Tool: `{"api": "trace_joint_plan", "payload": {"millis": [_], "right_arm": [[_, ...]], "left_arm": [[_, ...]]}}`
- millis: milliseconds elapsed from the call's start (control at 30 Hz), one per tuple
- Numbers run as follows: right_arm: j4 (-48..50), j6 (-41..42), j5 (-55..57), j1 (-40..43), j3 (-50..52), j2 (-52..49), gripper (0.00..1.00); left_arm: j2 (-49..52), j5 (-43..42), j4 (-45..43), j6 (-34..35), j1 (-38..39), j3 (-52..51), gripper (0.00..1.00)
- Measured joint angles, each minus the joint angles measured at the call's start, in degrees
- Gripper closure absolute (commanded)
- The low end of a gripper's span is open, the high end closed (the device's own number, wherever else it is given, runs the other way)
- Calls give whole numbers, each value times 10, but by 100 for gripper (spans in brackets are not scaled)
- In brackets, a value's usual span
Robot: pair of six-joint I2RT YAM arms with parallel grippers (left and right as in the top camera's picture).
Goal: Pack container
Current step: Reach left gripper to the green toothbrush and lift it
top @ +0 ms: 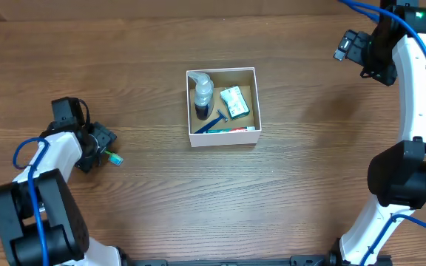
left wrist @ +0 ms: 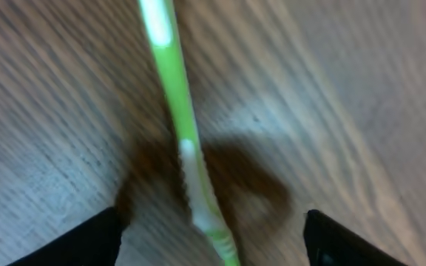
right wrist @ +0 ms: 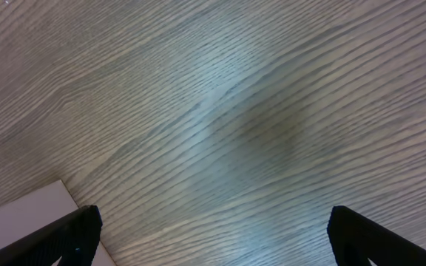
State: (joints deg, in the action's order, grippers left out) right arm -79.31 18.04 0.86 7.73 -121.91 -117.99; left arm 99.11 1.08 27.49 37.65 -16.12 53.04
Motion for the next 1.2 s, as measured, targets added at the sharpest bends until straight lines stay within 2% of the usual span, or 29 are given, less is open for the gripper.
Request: {"api": "trace_joint_plan", "payload": {"millis": [100,167,300,367,467,633,767,833,1000,1100,1200], "right_arm": [[0,0,0,0,0,0,0],[-1,0,0,0,0,0,0],[0,0,0,0,0,0,0],[0,0,0,0,0,0,0],[0,0,0,0,0,0,0],[-1,0,0,0,0,0,0],[0,0,0,0,0,0,0],[0,0,0,0,0,0,0],[-1,0,0,0,0,0,0],[0,0,0,0,0,0,0],[0,0,0,0,0,0,0]], "left_arm": [[17,5,-19,7,-1,9,55],[31,5,-31,11,-1,19,68],[39,-9,-11,11,-3,30,73],[39,-32,17,10,-3,35,86],[39,-51,43,8,-4,36,96],[39,-58,40,-7,-5,36,96],[44,-87,31,-51,-5,46,96],[63,-136,43,-97,-5,72,96],[97,-327,118,-242,-4,184,92],[97,-461,177,-333,-4,293,93],[98,-525,268,-410,13,372,93]]}}
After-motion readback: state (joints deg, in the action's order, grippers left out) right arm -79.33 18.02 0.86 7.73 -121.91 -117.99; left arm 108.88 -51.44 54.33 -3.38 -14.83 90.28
